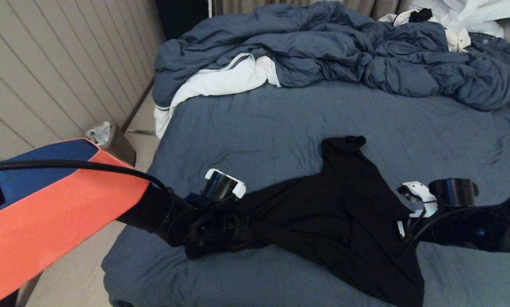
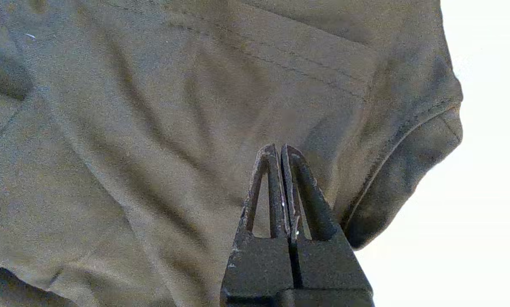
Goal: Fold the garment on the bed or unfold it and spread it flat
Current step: Unford the black T-shirt
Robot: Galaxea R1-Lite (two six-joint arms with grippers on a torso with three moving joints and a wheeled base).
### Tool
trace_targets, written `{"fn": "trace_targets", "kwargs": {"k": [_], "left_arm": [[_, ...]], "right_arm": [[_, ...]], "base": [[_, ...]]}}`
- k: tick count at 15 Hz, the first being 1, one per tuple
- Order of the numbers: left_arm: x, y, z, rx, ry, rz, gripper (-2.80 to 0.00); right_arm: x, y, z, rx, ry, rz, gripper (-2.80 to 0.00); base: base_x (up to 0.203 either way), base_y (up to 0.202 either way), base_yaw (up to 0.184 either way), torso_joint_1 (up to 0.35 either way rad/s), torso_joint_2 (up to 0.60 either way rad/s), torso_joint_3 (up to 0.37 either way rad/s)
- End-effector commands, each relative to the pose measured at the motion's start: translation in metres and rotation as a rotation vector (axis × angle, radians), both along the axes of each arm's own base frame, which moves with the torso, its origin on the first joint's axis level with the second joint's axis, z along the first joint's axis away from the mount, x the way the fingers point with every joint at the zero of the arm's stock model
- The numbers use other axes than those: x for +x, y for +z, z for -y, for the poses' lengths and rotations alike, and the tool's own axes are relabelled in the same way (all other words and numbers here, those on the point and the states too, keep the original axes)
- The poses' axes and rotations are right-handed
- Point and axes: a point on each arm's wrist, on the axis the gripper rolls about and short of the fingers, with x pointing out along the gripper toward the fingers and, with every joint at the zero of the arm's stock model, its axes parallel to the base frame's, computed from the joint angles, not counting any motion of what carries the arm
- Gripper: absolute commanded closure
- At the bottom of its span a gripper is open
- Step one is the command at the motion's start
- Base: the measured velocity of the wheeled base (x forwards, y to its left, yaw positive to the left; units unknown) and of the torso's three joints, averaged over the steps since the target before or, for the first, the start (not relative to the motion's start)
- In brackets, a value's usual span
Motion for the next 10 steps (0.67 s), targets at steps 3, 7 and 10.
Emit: {"fn": "trace_targets", "kwargs": {"k": [3, 7, 10], "left_arm": [[-0.08, 0.011, 0.008, -0.002, -0.065, -0.069, 0.0], [-0.131, 0.001, 0.023, 0.018, -0.152, -0.136, 0.0], [-0.145, -0.012, 0.034, 0.059, -0.203, -0.161, 0.0]], "right_arm": [[-0.001, 0.002, 0.0, -0.002, 0.001, 0.01, 0.0], [0.0, 0.002, 0.0, -0.002, 0.001, 0.008, 0.0], [0.0, 0.0, 0.0, -0.001, 0.001, 0.003, 0.0]], "base": [[0.0, 0.0, 0.0, 0.0, 0.0, 0.0], [0.0, 0.0, 0.0, 0.0, 0.0, 0.0], [0.0, 0.0, 0.0, 0.0, 0.0, 0.0]]}}
